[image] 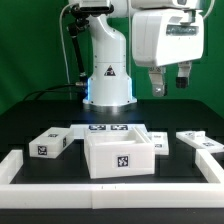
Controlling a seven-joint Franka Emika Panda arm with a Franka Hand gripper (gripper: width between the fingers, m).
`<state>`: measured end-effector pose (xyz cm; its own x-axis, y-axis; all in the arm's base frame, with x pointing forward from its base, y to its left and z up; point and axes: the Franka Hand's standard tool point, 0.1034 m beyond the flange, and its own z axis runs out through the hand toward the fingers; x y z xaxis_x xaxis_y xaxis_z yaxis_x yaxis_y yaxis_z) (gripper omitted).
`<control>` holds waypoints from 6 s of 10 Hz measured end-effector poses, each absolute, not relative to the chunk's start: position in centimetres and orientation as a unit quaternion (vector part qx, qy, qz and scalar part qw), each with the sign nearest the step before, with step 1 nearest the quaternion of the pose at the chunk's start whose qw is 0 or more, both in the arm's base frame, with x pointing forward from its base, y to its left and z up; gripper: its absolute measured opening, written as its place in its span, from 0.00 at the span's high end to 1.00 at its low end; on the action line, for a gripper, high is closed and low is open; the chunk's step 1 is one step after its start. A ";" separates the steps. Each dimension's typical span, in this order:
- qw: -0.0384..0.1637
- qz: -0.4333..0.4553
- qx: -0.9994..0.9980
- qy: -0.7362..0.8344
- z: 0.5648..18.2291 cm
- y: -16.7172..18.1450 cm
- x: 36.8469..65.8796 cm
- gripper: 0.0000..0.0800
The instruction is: Assemble cabinet
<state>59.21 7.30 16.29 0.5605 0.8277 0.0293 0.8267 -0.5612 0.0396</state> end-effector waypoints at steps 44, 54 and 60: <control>-0.032 -0.014 0.626 0.779 2.5 0.3 41.9 0.05; -0.029 -0.011 0.627 0.778 2.6 0.2 42.1 0.95; -0.017 0.006 0.659 0.752 2.5 1.3 46.5 0.95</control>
Offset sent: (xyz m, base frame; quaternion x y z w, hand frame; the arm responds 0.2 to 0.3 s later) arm 0.0000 0.0000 0.0000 0.0000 0.0000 0.0000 1.0000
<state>46.46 1.29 2.54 -0.1314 0.9908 0.0326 0.9912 0.1319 -0.0134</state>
